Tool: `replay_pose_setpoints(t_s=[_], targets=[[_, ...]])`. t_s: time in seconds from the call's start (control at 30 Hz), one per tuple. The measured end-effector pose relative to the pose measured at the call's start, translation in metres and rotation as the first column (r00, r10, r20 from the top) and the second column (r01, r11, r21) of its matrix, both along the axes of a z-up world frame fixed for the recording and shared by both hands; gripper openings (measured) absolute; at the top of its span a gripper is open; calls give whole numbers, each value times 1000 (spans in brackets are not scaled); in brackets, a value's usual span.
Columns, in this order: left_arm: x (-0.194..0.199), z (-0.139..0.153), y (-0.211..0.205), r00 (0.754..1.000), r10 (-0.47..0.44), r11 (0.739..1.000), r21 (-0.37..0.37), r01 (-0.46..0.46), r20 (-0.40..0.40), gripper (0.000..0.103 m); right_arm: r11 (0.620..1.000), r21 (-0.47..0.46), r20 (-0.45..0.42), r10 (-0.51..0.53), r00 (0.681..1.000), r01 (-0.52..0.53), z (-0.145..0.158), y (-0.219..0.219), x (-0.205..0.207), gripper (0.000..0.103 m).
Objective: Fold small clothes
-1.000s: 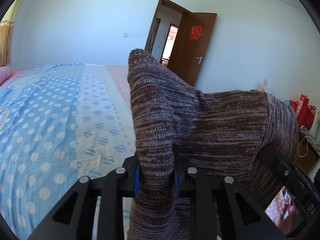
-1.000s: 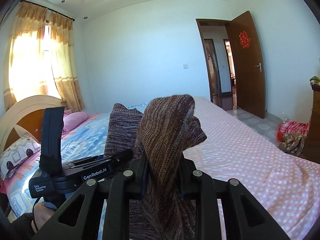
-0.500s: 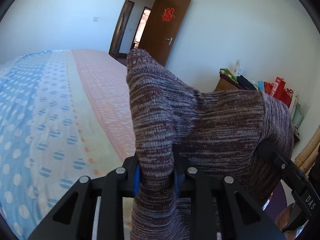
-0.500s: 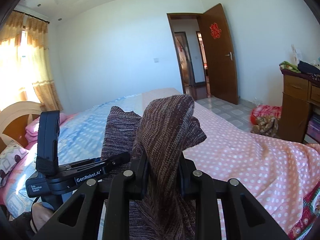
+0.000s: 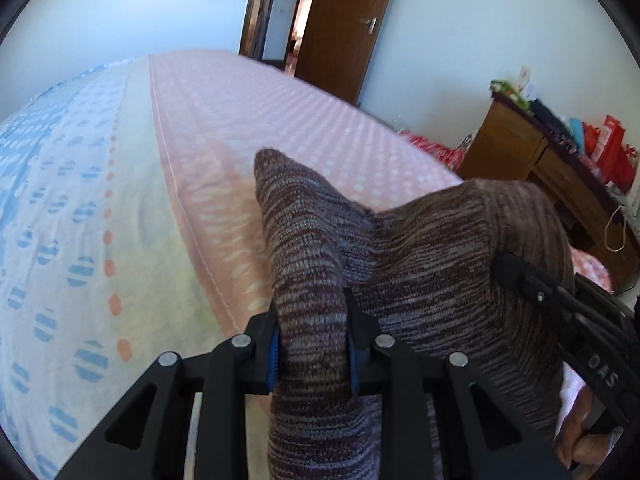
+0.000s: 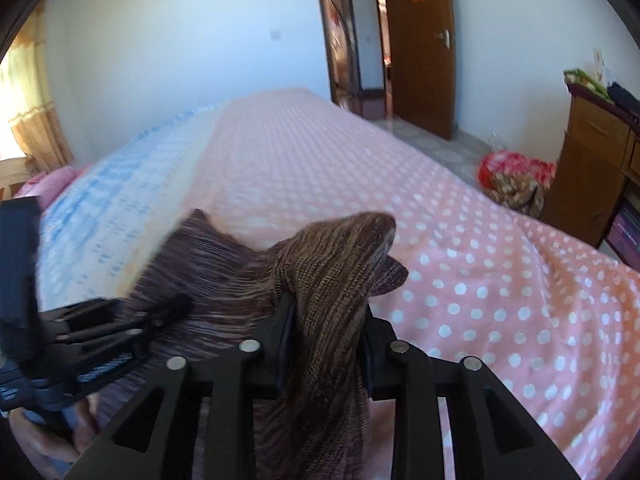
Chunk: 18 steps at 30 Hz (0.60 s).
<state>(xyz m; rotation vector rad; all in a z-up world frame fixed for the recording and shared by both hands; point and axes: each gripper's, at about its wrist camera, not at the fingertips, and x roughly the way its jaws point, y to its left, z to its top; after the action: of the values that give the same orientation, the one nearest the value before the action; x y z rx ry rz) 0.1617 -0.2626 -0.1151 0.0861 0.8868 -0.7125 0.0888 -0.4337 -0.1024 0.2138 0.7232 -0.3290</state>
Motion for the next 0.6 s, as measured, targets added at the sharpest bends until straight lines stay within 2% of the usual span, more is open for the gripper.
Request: replay_pose_setpoints(t_s=[0.03, 0.07, 0.13, 0.17, 0.2, 0.27, 0.33, 0.37, 0.4, 0.43, 0.47, 0.53, 0.6], targets=[[-2, -1, 0, 1000, 10, 1000, 6, -10, 7, 43, 998, 56, -18, -19, 1000, 20, -4, -12, 1, 33], [-1, -1, 2, 1000, 18, 1000, 7, -18, 13, 47, 994, 106, 22, -29, 999, 26, 0, -23, -5, 34], [0, 2, 10, 1000, 21, 1000, 1, -21, 12, 60, 990, 72, 78, -125, 989, 120, 14, -33, -26, 37], [1, 3, 15, 1000, 25, 1000, -1, -25, 8, 63, 983, 34, 98, -183, 978, 180, 23, -37, -41, 37], [3, 5, 23, 999, 32, 999, -12, -32, 2, 64, 980, 32, 121, -200, 972, 197, 29, -38, -55, 37], [4, 8, 41, 999, 41, 998, -52, -43, -29, 63, 982, 93, 151, -175, 973, 162, 39, -33, -88, 37], [-4, 11, 61, 998, 32, 995, -95, -38, -57, 63, 983, 154, 145, -121, 982, 98, 40, -20, -117, 38], [-10, 11, 69, 998, 26, 993, -110, -33, -65, 63, 982, 169, 137, -105, 985, 81, 39, -12, -129, 42], [-19, 12, 79, 997, 13, 991, -134, -23, -79, 65, 981, 186, 132, -89, 987, 63, 36, -2, -143, 52], [-25, 10, 82, 995, 5, 988, -154, -20, -95, 73, 978, 200, 131, -78, 988, 51, 34, 6, -152, 58], [-27, 6, 86, 993, -2, 984, -178, -19, -115, 76, 974, 225, 132, -62, 989, 31, 30, 16, -163, 64], [-40, -1, 93, 985, -34, 972, -235, -7, -170, 79, 963, 271, 131, -18, 991, -18, 20, 32, -176, 65], [-54, -8, 91, 976, -78, 969, -245, 26, -204, 79, 965, 260, 102, 6, 995, -33, 9, 45, -179, 65]])
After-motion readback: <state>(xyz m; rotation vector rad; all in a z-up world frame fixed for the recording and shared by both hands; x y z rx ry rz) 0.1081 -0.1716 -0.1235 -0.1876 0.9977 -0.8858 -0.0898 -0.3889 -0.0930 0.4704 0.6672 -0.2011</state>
